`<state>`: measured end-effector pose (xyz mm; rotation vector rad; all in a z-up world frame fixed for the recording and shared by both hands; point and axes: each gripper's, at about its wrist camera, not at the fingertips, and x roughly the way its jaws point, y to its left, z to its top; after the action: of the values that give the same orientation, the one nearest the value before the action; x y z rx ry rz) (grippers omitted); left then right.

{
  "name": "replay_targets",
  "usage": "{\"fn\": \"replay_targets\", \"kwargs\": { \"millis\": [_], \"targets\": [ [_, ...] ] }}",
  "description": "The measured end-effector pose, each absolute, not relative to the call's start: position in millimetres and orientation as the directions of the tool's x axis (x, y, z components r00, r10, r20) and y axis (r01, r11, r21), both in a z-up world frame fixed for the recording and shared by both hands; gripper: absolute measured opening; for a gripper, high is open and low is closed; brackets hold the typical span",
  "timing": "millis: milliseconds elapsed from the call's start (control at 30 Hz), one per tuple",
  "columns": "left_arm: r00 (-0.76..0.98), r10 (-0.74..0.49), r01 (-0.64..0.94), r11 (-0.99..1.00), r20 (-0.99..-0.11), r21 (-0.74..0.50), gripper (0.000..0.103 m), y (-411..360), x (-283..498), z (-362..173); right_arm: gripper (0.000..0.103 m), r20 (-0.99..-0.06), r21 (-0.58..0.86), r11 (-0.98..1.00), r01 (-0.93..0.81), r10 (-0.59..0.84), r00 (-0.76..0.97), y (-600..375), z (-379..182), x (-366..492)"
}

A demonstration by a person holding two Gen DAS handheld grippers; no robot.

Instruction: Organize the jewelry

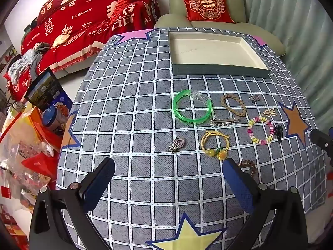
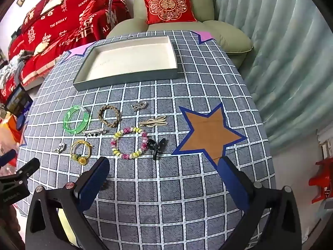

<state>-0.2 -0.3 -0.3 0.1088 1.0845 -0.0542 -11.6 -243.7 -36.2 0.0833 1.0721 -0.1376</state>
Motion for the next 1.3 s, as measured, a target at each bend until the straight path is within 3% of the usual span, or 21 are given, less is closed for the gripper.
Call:
{"fn": "replay_targets", "kwargs": {
  "millis": [1300],
  "targets": [
    [0.469,-0.012,0.104,0.994,-0.883,0.042,0.103,-4.9,-3.3,0.4,0.103,-0.871,-0.001,0.992,0.13,-0.064,0.487,-238.8,-31.2,-9.2]
  ]
}}
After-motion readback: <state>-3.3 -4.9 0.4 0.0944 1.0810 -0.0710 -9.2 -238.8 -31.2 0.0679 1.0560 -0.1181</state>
